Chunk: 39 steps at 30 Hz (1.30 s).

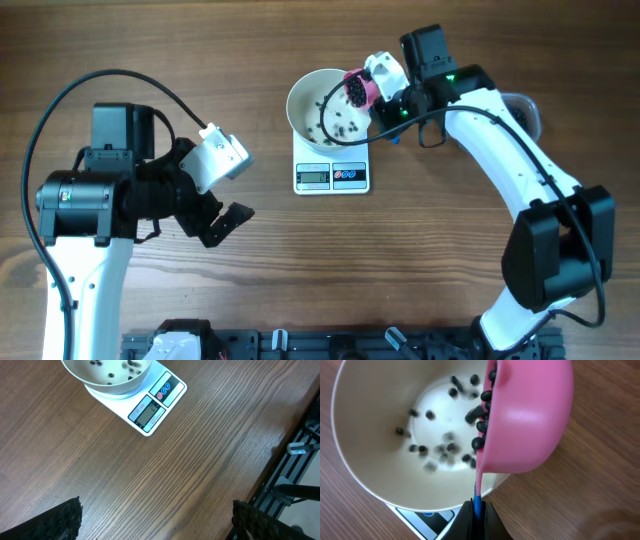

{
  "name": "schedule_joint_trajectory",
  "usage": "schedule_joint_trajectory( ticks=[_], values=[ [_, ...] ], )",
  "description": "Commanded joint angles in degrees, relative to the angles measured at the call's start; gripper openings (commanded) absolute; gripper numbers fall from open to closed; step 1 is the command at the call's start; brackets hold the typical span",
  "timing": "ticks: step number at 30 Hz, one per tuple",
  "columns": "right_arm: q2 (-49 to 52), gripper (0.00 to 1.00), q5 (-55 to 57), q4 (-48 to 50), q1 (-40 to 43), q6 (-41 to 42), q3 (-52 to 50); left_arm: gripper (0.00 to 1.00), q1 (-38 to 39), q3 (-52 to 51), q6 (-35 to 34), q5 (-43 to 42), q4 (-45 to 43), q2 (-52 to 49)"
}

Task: Scoop item into bowl and weigh 150g on scale
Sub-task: 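Tilt the scoop with the right gripper to pour beans into the bowl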

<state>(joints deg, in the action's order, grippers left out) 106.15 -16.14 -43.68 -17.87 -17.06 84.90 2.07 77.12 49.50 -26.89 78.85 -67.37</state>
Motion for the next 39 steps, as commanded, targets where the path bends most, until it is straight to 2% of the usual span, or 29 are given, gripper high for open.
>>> schedule_joint_trajectory(
  ticks=[1,6,18,26,39],
  values=[
    [-2.32,0.04,2.67,-0.09,-0.35,-2.19,1.53,1.00,-0.48,1.11,1.29,-0.50,-0.13,0.63],
    [-2.99,0.04,2.97,-0.09,-0.68,-2.45,1.53,1.00,-0.48,1.11,1.29,-0.50,-0.13,0.63],
    [-4.17,0.04,18.80,-0.50,-8.90,-8.70,1.53,1.00,-0.48,1.11,1.29,-0.50,-0.13,0.63],
    [-4.17,0.04,27.87,-0.22,-10.08,-12.96,1.53,1.00,-0.48,1.11,1.29,-0.50,-0.13,0.63],
    [-6.84,0.04,26.40,0.17,-11.21,-12.76,1.53,1.00,-0.48,1.11,1.29,-0.50,-0.13,0.63]
  ],
)
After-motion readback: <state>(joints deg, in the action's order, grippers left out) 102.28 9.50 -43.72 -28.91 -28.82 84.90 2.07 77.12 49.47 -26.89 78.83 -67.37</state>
